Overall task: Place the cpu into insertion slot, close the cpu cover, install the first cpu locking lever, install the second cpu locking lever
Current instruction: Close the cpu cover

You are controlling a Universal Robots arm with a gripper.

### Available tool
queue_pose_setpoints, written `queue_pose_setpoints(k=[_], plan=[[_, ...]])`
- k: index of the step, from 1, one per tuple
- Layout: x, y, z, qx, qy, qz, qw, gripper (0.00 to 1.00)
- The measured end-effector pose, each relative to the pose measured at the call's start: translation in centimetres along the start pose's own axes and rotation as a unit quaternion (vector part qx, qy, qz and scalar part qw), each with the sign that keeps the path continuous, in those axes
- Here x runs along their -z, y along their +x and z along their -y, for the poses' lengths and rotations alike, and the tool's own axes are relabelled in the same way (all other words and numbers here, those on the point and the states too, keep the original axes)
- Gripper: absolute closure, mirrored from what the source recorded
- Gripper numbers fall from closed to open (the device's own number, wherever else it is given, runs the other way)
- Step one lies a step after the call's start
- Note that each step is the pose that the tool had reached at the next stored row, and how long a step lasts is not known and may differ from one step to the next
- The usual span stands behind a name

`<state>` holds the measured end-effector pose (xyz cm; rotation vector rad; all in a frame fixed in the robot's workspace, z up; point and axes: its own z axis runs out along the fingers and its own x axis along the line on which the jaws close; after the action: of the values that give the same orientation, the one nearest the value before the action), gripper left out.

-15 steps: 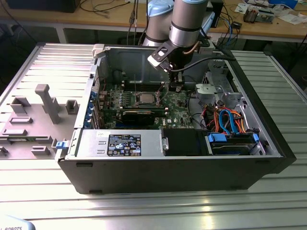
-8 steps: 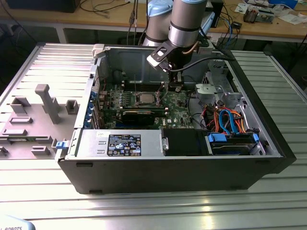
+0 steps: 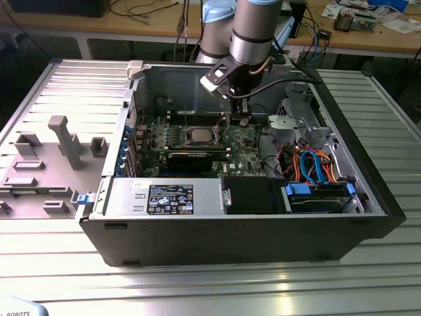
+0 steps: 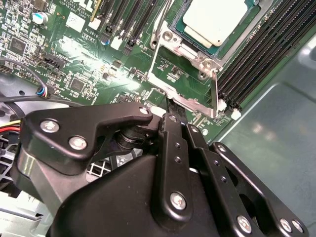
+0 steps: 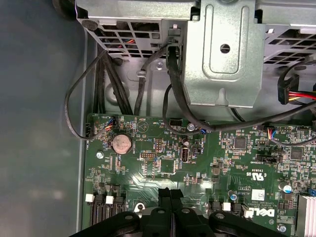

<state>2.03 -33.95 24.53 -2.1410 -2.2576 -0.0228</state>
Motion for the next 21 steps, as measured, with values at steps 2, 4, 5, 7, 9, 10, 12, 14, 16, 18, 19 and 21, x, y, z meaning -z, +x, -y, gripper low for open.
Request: queue_pose_setpoints(k=[2, 4, 5, 7, 9, 10, 12, 14, 16, 18, 19, 21], plan=[[0.0, 0.01, 0.07, 0.0, 0.0, 0.0, 1.0, 0.89], [0.0, 0.01, 0.11, 0.0, 0.0, 0.0, 1.0, 0.89], [0.0, 0.01, 0.14, 0.0, 0.0, 0.0, 1.0, 0.89], [0.0, 0.01, 0.21, 0.0, 0.0, 0.0, 1.0, 0.89], [0.0, 0.02, 0.36, 0.0, 0.0, 0.0, 1.0, 0.89], [-0.01, 0.02, 0.4, 0.0, 0.0, 0.0, 1.0, 0.89], [-0.01, 0.03, 0.52, 0.0, 0.0, 0.0, 1.0, 0.89], [-0.01, 0.04, 0.71, 0.0, 0.0, 0.0, 1.0, 0.89], [-0.01, 0.04, 0.79, 0.0, 0.0, 0.0, 1.0, 0.89], [-0.01, 0.05, 0.85, 0.0, 0.0, 0.0, 1.0, 0.89], [-0.01, 0.05, 0.88, 0.0, 0.0, 0.0, 1.0, 0.89], [-0.01, 0.05, 0.95, 0.0, 0.0, 0.0, 1.0, 0.89]])
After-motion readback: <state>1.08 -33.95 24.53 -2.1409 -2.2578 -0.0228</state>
